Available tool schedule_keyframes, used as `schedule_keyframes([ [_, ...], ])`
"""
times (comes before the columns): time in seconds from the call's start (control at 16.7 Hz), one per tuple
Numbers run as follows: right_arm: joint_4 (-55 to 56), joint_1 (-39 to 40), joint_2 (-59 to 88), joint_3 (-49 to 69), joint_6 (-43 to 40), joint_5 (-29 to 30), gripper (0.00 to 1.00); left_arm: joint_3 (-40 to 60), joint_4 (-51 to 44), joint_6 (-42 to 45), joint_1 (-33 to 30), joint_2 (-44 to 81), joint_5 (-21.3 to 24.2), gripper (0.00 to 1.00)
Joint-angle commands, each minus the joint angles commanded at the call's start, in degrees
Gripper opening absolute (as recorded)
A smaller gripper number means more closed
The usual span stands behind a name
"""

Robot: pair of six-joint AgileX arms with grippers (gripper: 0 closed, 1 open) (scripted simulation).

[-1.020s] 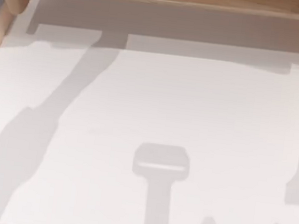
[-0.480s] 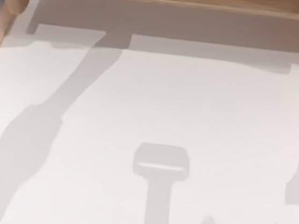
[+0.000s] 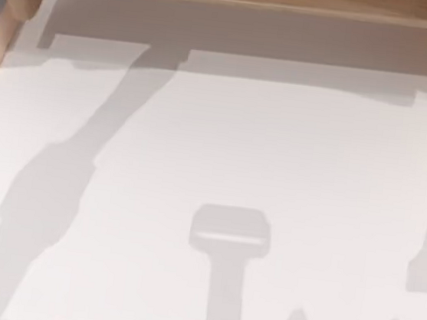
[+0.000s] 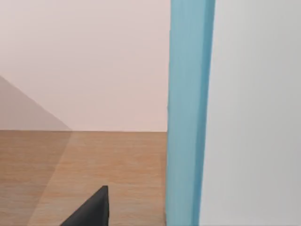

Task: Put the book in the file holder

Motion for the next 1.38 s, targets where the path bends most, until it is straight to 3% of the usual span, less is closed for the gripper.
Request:
schedule_keyframes([
  [0.06,0.00,0.00,0.00,0.00,0.00,0.00,1.00,0.00,0.00,0.00,0.00,0.00,0.00,1.00],
  [0.84,0.00,0.00,0.00,0.00,0.00,0.00,1.00,0.00,0.00,0.00,0.00,0.00,0.00,0.02],
  [1.38,0.00,0.00,0.00,0.00,0.00,0.00,1.00,0.02,0.00,0.08,-0.16,-0.06,-0.02,0.00],
])
